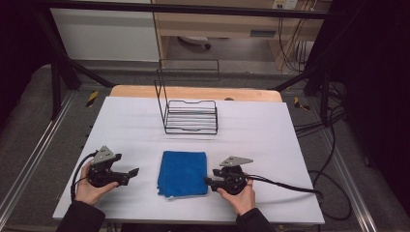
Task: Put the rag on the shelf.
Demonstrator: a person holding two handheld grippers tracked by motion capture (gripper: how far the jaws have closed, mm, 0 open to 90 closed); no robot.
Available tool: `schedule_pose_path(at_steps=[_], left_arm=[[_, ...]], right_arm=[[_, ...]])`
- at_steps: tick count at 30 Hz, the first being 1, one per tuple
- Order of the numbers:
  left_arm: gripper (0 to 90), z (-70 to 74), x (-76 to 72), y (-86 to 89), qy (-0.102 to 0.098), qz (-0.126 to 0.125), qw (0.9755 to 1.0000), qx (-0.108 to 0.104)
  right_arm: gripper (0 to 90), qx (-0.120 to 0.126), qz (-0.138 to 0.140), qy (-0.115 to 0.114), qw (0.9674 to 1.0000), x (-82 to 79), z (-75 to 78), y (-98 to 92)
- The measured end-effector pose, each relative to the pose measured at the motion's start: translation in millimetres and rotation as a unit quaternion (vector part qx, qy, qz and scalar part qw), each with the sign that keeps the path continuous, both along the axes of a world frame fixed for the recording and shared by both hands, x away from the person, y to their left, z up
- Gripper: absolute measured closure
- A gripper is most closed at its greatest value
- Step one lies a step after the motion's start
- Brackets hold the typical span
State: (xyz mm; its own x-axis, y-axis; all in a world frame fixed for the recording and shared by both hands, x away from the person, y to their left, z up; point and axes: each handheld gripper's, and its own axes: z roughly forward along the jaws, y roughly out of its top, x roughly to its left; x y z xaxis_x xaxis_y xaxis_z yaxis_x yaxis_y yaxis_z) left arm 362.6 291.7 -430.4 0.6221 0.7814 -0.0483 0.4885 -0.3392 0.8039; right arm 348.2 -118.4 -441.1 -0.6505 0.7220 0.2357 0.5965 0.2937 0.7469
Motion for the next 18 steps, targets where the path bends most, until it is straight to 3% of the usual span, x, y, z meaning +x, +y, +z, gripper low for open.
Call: schedule_pose_path(at_steps=[1, 10, 18], left_arm=[[8.0, 0.0, 0.0, -2.8, 0.002, -0.002, 1.0000, 0.000], [6.5, 1.5, 0.7, -14.1, 0.009, -0.008, 0.9999, 0.005], [7.7, 11.0, 7.0, -28.9, 0.011, -0.010, 0.9999, 0.009]], right_arm=[[40.7, 0.001, 0.003, -0.012, 0.9999, 1.9, 1.1, -3.1], [13.7, 0.013, 0.013, -0.050, 0.9986, 16.1, 9.8, -26.9], [5.7, 0.009, 0.015, -0.066, 0.9977, 24.2, 14.9, -45.1]])
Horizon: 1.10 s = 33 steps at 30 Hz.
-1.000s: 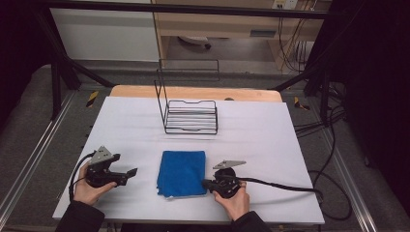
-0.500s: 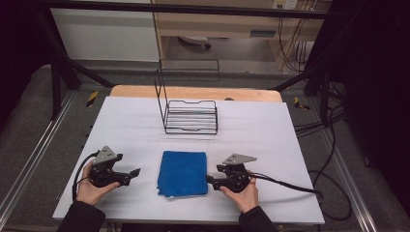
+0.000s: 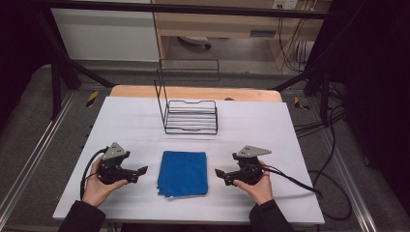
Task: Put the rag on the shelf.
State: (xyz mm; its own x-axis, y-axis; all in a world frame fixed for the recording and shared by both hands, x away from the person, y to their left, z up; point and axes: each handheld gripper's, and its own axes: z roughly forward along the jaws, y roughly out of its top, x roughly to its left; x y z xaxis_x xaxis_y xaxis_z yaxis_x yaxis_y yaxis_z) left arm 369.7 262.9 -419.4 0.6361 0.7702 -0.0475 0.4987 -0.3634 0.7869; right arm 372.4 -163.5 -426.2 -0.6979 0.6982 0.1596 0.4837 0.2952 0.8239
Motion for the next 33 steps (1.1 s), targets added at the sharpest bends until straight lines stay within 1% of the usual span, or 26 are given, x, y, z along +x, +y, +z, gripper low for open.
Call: schedule_pose_path(at_steps=[4, 10, 11, 16, 18, 20, 21, 23, 25, 27, 30, 31, 32, 33], left_arm=[[8.0, 6.3, 5.0, -8.8, 0.000, -0.001, 1.0000, 0.003], [9.3, 14.2, 14.5, -23.8, -0.001, -0.003, 1.0000, 0.008], [9.9, 15.0, 16.5, -26.4, 0.000, -0.004, 0.9999, 0.010], [11.1, 15.6, 28.7, -41.4, 0.009, -0.004, 0.9998, 0.019], [11.6, 15.6, 34.9, -47.2, 0.015, -0.004, 0.9997, 0.017], [13.1, 15.4, 39.6, -51.7, 0.017, -0.001, 0.9997, 0.016], [16.5, 15.1, 41.6, -53.5, 0.017, -0.001, 0.9997, 0.018], [17.0, 14.3, 45.3, -57.0, 0.020, 0.002, 0.9995, 0.022], [17.6, 12.7, 49.2, -60.7, 0.022, 0.008, 0.9994, 0.026], [21.9, 9.3, 52.9, -63.8, 0.023, 0.013, 0.9992, 0.030], [23.8, 3.3, 56.6, -65.6, 0.031, 0.018, 0.9988, 0.032], [27.1, 0.9, 57.8, -66.2, 0.033, 0.020, 0.9987, 0.034], [27.1, -0.9, 59.1, -66.5, 0.038, 0.020, 0.9983, 0.038], [30.8, -2.8, 60.1, -66.5, 0.042, 0.022, 0.9981, 0.038]], right_arm=[[5.4, -0.003, -0.002, -0.002, 1.0000, 0.6, 0.0, -3.1], [4.3, -0.012, 0.003, 0.001, 0.9999, 0.5, -1.4, -3.5], [4.3, -0.014, 0.003, 0.005, 0.9999, 0.1, -1.6, -3.4], [4.2, -0.020, 0.006, 0.005, 0.9998, -0.8, -3.0, -3.0], [4.1, -0.021, 0.006, 0.006, 0.9998, -0.7, -3.1, -3.0], [4.0, -0.021, 0.006, 0.007, 0.9997, -0.9, -3.3, -3.0], [4.1, -0.022, 0.006, 0.011, 0.9997, -1.6, -3.5, -2.7], [4.1, -0.023, 0.006, 0.009, 0.9997, -1.3, -4.1, -2.5], [4.3, -0.023, 0.005, 0.012, 0.9996, -1.5, -4.6, -2.0], [4.3, -0.025, 0.008, 0.013, 0.9996, -1.3, -5.4, -1.7], [4.4, -0.025, 0.007, 0.014, 0.9996, -1.5, -5.4, -1.6], [4.6, -0.025, 0.006, 0.013, 0.9996, -1.1, -5.9, -1.4], [4.6, -0.025, 0.006, 0.013, 0.9996, -1.1, -5.9, -1.4], [4.7, -0.020, 0.005, 0.019, 0.9996, -0.4, -6.2, -0.6]])
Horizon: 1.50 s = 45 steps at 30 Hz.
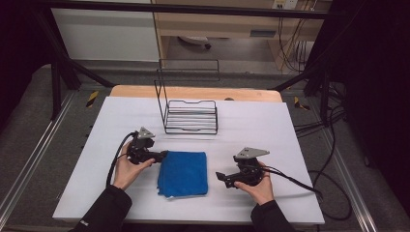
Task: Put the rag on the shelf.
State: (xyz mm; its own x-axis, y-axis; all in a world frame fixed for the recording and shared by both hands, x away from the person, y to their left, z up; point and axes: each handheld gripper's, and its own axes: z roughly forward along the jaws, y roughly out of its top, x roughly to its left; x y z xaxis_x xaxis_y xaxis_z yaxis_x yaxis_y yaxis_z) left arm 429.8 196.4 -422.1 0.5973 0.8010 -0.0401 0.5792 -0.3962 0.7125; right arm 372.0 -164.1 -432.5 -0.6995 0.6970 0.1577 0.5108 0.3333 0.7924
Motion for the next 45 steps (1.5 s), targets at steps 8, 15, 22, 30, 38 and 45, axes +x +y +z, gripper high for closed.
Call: schedule_pose_path(at_steps=[8, 15, 22, 30, 38, 45], left_arm=[[46.2, -9.8, 3.4, -4.7, 0.021, 0.002, 0.9997, -0.014], [59.5, -15.6, 4.7, -11.9, 0.035, -0.006, 0.9993, -0.015], [67.3, -19.7, 5.0, -18.2, 0.046, -0.011, 0.9989, -0.009], [74.6, -20.8, 5.5, -19.1, 0.059, -0.018, 0.9979, -0.019], [82.4, -21.9, 2.1, -23.8, 0.049, -0.017, 0.9986, -0.012], [83.0, -23.4, 0.5, -24.2, 0.043, -0.014, 0.9989, -0.013]], right_arm=[[5.4, 0.003, 0.002, 0.004, 1.0000, -0.2, -1.0, 0.7], [6.2, 0.001, 0.005, 0.017, 0.9998, 0.8, -2.8, 2.1], [6.4, 0.006, 0.007, 0.021, 0.9997, 2.1, -2.0, 1.7], [6.6, 0.011, 0.008, 0.024, 0.9996, 4.5, -1.9, 1.5], [5.3, 0.031, -0.011, 0.022, 0.9992, 12.2, 0.4, 2.2], [3.9, 0.035, -0.026, 0.017, 0.9989, 24.4, 4.6, 9.8]])
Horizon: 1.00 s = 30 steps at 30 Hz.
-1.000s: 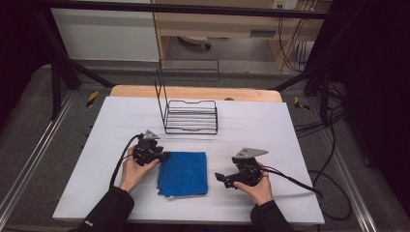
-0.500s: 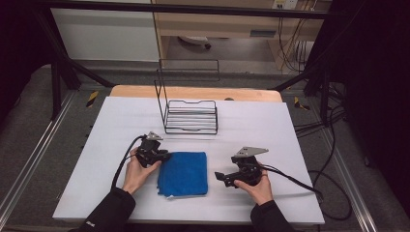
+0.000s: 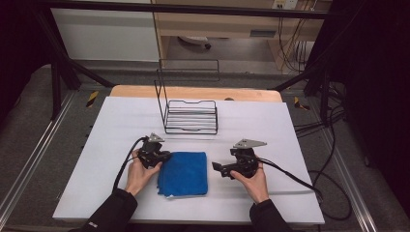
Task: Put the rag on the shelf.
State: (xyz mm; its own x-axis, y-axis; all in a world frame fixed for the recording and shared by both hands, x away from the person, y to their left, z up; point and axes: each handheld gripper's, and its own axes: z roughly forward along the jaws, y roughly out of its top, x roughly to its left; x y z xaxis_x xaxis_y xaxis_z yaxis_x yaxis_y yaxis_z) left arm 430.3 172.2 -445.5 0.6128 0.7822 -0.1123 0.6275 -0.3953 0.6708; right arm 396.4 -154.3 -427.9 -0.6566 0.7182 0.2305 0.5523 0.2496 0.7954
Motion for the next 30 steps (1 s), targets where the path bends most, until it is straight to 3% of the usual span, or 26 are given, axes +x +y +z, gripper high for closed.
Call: schedule_pose_path(at_steps=[5, 7, 10, 12, 13, 17, 18, 20, 21, 23, 24, 30], left_arm=[[82.9, -0.6, -0.4, 0.9, -0.005, -0.007, 1.0000, 0.001], [82.9, -0.8, -0.6, 0.7, -0.007, -0.008, 0.9999, 0.002], [82.8, -1.0, -0.8, 0.5, -0.009, -0.009, 0.9999, 0.002], [82.8, -1.0, -0.8, 0.5, -0.010, -0.011, 0.9999, 0.004], [82.8, -1.0, -0.8, 0.5, -0.011, -0.011, 0.9999, 0.004], [82.7, -1.2, -0.6, 0.8, -0.011, -0.013, 0.9999, 0.003], [82.7, -1.2, -0.5, 0.9, -0.011, -0.013, 0.9998, 0.003], [82.6, -1.3, -0.5, 1.1, -0.012, -0.014, 0.9998, 0.004], [82.5, -1.2, -0.7, 1.2, -0.012, -0.017, 0.9998, 0.005], [82.4, -1.3, -1.2, 0.6, -0.015, -0.017, 0.9997, 0.007], [82.4, -1.3, -1.3, 0.5, -0.015, -0.017, 0.9997, 0.008], [82.4, -1.4, -1.1, 0.8, -0.020, -0.024, 0.9995, 0.011]], right_arm=[[2.9, -0.008, 0.011, -0.003, 0.9999, 12.2, 0.2, 20.9], [4.3, -0.017, 0.007, 0.000, 0.9998, 20.5, -2.6, 35.1], [8.3, -0.023, 0.007, 0.002, 0.9997, 24.7, -5.2, 41.4], [12.6, -0.019, 0.001, 0.012, 0.9997, 30.8, -9.7, 46.0], [18.8, -0.019, -0.009, 0.021, 0.9995, 35.5, -13.4, 47.1], [28.2, -0.023, -0.011, 0.024, 0.9994, 39.8, -17.0, 48.1], [34.1, -0.023, -0.009, 0.024, 0.9994, 41.5, -18.9, 48.6], [36.0, -0.023, -0.009, 0.029, 0.9993, 41.9, -19.7, 49.0], [42.0, -0.023, -0.007, 0.031, 0.9992, 43.0, -22.0, 49.8], [43.8, -0.024, -0.009, 0.031, 0.9992, 43.2, -22.8, 50.2], [49.6, -0.025, -0.008, 0.032, 0.9991, 43.5, -24.2, 50.6], [62.5, -0.030, 0.001, 0.048, 0.9984, 43.2, -26.7, 54.4]])
